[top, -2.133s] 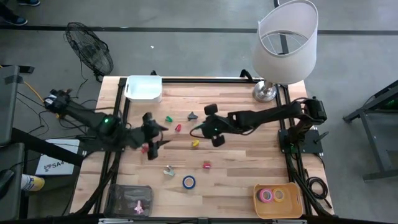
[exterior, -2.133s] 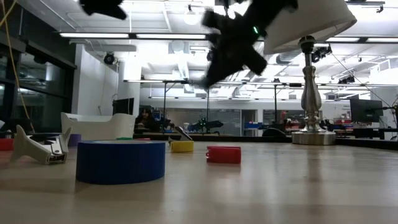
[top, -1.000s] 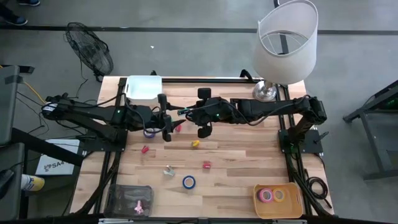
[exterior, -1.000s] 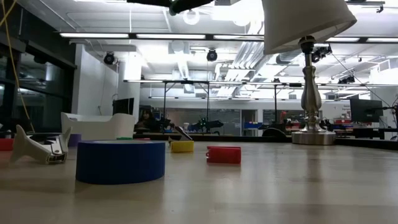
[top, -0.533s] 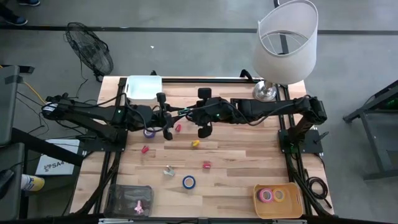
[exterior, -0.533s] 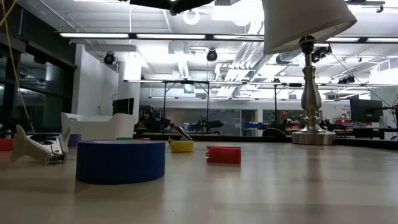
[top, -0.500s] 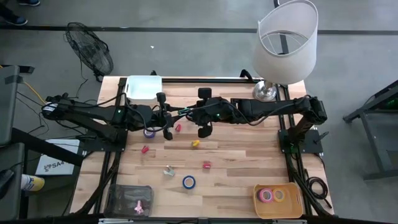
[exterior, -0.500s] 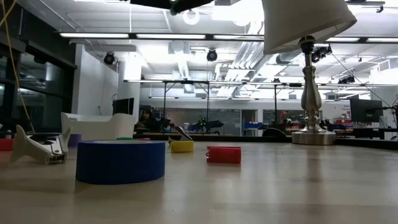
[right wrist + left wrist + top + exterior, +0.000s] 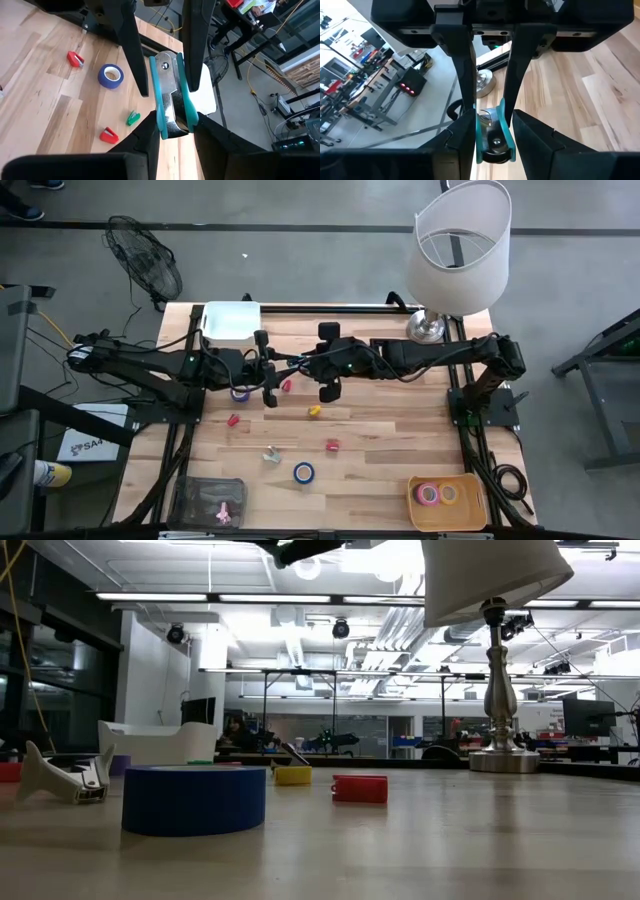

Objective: Pick and place Stapler, Stapler remover, tape
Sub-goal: Put the blue staple remover into the black bin

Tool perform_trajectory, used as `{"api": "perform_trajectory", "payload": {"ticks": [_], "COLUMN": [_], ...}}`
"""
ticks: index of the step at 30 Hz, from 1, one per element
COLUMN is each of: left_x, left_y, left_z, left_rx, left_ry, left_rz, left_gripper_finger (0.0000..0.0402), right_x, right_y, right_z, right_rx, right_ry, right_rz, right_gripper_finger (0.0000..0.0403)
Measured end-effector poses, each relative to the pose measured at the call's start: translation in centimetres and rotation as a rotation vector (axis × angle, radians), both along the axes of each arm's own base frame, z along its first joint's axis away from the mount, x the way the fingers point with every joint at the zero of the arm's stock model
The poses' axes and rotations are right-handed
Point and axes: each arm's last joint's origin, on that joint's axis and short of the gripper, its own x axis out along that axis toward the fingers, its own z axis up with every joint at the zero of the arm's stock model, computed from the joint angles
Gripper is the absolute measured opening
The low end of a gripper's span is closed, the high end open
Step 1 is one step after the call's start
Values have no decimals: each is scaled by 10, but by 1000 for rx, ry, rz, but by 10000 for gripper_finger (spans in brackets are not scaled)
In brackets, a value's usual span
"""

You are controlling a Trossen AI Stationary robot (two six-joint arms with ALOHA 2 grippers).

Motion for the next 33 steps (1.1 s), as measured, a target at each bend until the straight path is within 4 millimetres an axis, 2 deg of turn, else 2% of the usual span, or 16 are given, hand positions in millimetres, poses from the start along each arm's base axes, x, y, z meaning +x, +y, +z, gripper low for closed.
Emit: {"api": "perform_trajectory", "payload": {"ticks": [33], "left_x": [-1], "left_y": [1], "left_z": [-4], "left_rx": [17], "left_ry": [42], "left_rz": [25], "left_gripper_finger": [126], "right_x": [0], "right_y": [1], "right_z": [0], "right_rx": [9], "right_ry": [-5], "right_rz": [4], "right_gripper_finger": [94]}}
